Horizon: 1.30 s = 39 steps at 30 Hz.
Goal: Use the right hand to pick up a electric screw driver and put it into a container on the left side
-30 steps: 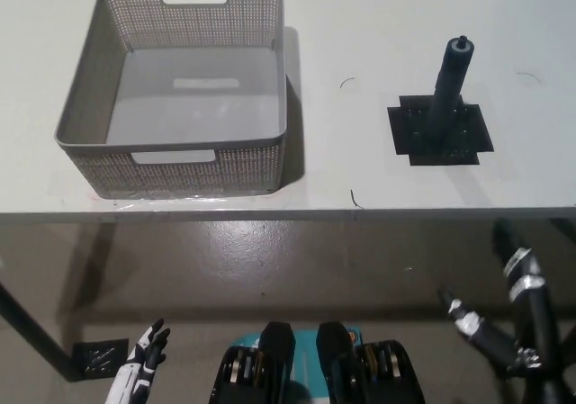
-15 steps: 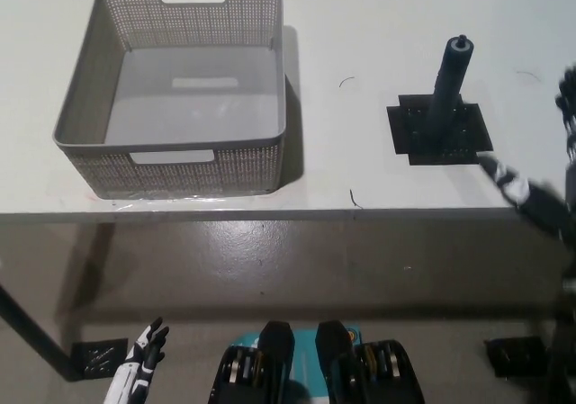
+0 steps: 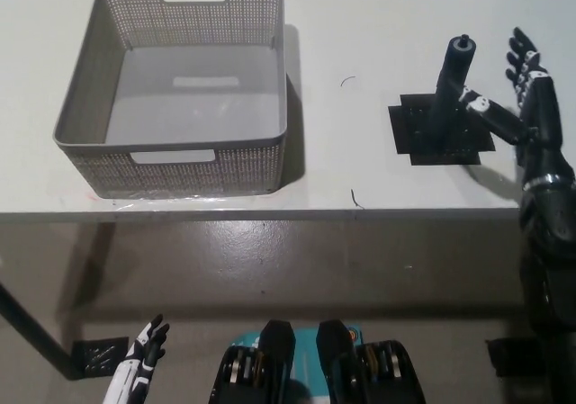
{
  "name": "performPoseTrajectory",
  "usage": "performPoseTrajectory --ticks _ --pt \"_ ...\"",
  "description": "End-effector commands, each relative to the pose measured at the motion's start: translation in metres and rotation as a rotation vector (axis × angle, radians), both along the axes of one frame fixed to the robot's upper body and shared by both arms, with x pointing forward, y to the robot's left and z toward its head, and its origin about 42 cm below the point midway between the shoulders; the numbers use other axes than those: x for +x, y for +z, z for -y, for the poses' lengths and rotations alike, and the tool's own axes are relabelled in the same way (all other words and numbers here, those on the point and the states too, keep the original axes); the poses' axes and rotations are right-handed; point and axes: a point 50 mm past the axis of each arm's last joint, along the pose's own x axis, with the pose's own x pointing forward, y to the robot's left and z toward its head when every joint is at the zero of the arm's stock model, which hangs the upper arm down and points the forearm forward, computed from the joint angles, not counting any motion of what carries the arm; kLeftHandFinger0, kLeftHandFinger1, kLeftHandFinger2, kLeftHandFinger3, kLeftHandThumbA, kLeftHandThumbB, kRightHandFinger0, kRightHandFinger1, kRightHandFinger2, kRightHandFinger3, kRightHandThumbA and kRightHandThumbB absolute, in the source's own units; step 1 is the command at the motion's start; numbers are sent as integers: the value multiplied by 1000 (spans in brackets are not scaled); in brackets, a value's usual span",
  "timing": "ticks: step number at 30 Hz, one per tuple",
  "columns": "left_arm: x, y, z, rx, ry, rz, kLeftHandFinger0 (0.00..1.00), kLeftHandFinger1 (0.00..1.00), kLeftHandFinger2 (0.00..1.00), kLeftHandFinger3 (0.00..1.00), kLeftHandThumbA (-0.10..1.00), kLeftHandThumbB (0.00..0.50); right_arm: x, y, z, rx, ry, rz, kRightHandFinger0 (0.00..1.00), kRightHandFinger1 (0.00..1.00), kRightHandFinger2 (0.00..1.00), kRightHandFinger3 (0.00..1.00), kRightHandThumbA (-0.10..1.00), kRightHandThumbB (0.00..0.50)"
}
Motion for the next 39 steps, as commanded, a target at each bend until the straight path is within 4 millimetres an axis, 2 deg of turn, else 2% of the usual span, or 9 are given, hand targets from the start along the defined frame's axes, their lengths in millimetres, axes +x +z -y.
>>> performPoseTrajectory --ticks 1,14,26,27,28,29,30,33,39 --pt "6 9 -3 9 -18 59 1000 1000 1000 1000 1000 182 23 27 3 48 13 -1 1000 1000 1000 1000 1000 441" --pt "6 11 -6 12 -30 56 1000 1000 1000 1000 1000 189 52 7 -15 104 36 -103 1000 1000 1000 1000 986 488" --pt "6 10 1 19 -74 48 1000 1000 1000 1000 1000 218 86 34 -44 -56 -42 -193 1000 1000 1000 1000 587 500" --pt "6 10 2 18 -74 48 1000 1000 1000 1000 1000 215 88 41 -48 -41 -105 -205 606 609 722 939 305 477" --pt "7 11 3 17 -75 51 1000 1000 1000 1000 1000 214 91 49 -52 -18 -162 -210 102 206 350 449 103 375" --pt "7 12 3 18 -75 52 1000 1000 1000 1000 1000 213 91 50 -52 -17 -167 -209 85 245 437 473 95 403" --pt "8 13 2 20 -75 55 1000 1000 1000 1000 1000 212 92 54 -55 -28 -185 -195 3 40 290 247 -92 302" --pt "16 18 1 21 -78 67 1000 1000 1000 1000 1000 232 95 68 -63 -52 -206 -153 0 11 405 436 -100 148" --pt "21 23 -3 44 -87 69 1000 1000 1000 1000 1000 245 94 70 -66 -40 -209 -130 0 91 566 624 -100 128"
